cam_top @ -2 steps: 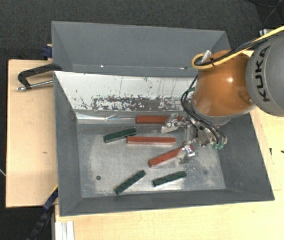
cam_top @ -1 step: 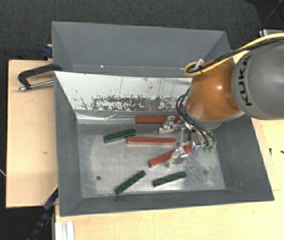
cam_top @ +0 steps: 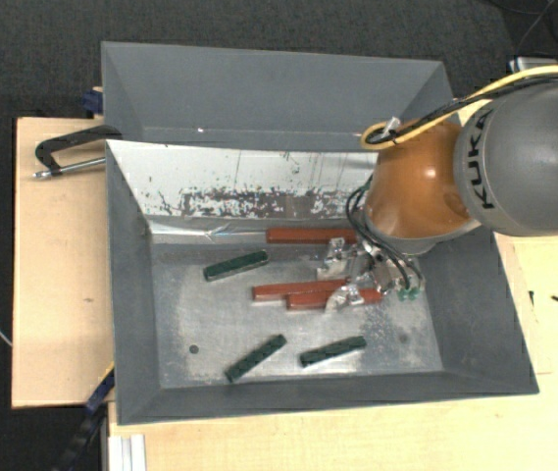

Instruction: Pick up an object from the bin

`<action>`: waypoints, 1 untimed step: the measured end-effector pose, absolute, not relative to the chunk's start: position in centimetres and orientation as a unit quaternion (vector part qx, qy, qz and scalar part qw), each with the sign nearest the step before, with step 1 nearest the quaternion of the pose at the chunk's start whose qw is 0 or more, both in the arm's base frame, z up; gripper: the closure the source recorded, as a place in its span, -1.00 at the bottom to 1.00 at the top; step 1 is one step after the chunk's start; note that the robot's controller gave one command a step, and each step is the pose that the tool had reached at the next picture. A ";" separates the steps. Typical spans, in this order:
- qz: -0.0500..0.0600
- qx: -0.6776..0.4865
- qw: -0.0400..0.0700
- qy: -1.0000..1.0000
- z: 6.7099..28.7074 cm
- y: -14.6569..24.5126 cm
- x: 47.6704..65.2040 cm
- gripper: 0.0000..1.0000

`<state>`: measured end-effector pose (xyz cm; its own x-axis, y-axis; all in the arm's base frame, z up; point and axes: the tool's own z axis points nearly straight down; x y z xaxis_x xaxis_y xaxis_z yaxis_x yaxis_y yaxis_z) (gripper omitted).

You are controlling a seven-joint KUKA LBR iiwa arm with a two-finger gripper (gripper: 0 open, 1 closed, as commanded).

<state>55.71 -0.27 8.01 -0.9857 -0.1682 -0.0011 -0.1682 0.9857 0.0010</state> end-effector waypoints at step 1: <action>0.001 -0.085 0.000 0.996 8.0 -0.3 55.7 1.00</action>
Offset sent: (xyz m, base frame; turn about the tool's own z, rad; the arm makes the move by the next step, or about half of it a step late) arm 0.0000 -0.0001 0.0391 0.0000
